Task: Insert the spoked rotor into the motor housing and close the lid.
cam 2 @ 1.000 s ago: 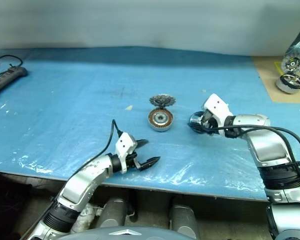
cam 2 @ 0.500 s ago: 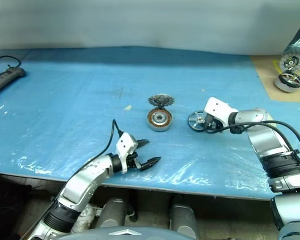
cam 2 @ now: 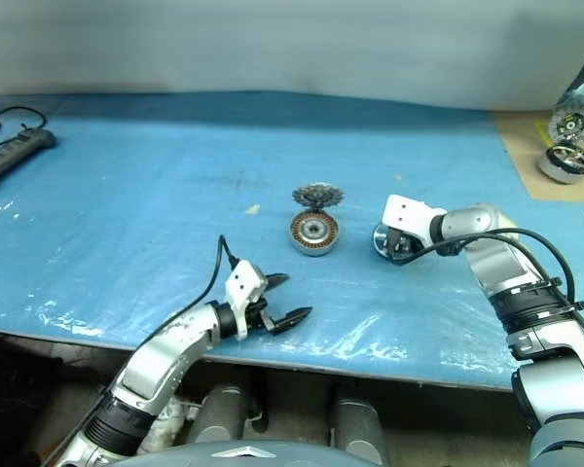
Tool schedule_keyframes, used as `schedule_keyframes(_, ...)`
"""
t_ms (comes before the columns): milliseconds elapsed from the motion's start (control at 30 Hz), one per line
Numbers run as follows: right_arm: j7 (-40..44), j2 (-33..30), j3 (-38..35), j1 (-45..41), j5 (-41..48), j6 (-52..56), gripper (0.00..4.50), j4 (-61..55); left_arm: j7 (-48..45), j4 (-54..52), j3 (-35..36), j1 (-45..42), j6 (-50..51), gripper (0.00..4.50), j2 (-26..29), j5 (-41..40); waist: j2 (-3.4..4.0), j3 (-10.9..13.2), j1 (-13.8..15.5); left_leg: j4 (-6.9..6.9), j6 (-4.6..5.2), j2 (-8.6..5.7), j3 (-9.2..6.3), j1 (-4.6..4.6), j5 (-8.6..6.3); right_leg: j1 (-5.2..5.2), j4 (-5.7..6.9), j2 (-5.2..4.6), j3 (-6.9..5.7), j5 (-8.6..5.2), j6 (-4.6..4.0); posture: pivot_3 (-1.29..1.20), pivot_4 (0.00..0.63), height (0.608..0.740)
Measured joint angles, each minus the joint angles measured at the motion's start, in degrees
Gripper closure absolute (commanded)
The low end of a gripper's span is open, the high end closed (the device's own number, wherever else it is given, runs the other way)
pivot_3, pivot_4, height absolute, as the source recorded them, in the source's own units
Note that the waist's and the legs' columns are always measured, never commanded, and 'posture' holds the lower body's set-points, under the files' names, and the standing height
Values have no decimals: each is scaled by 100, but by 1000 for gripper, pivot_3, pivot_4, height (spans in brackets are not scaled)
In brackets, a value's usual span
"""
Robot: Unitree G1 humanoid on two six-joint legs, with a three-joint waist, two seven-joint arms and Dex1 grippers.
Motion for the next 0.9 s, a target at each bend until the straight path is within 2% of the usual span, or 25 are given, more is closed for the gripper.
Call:
schedule_keyframes(367,300,37,-463,-134,569,486,1985,-69,-20,-2,-8,9,-51,0,17,59,1,0,-1,-1,1,2,0,-1,0,-4,4,0,0,0,0,0,150,740)
schedule_keyframes(900,479,-78,-335,-281,41,-323,1985,569,-16,-135,-3,24,-41,0,28,57,1,0,-3,0,3,2,0,-5,1,-7,4,0,-2,0,0,0,150,740)
